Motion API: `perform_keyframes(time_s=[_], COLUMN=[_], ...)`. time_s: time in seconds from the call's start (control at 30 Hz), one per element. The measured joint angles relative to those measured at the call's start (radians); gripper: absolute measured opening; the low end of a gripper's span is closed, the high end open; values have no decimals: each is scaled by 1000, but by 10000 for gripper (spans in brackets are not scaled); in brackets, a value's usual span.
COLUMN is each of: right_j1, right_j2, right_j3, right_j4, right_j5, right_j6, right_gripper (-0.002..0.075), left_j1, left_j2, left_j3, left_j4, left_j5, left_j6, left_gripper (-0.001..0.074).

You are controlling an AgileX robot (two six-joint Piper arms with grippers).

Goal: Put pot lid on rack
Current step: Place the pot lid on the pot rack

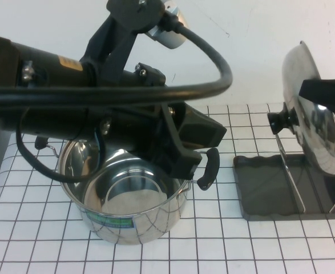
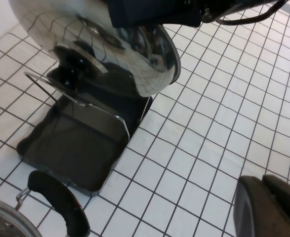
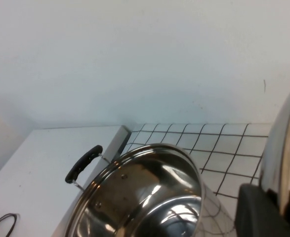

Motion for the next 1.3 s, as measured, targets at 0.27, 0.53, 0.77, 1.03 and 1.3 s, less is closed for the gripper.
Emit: perform_keyframes(time_s=[0.27, 0.53, 0.77, 1.03, 1.3], right_j1=[37, 37, 37, 37, 37], right_j2=[43, 77, 78, 83, 91], right_j3=[0, 0, 44, 47, 48], right_j4=[0, 0, 0, 12, 13], right_j5=[3, -5, -57, -57, -85], right_j6=[2, -44, -58, -62, -62], right_gripper=[14, 14, 13, 14, 244], left_j1=[0, 0, 0, 0, 0], left_j2=[0, 0, 0, 0, 0], left_j3=[0, 0, 1, 1, 1], left_j4=[-5, -5, -16, -31, -31], left_j5=[0, 0, 0, 0, 0], left_j6=[0, 0, 2, 8, 12], left_gripper=[-1, -1, -1, -1, -1])
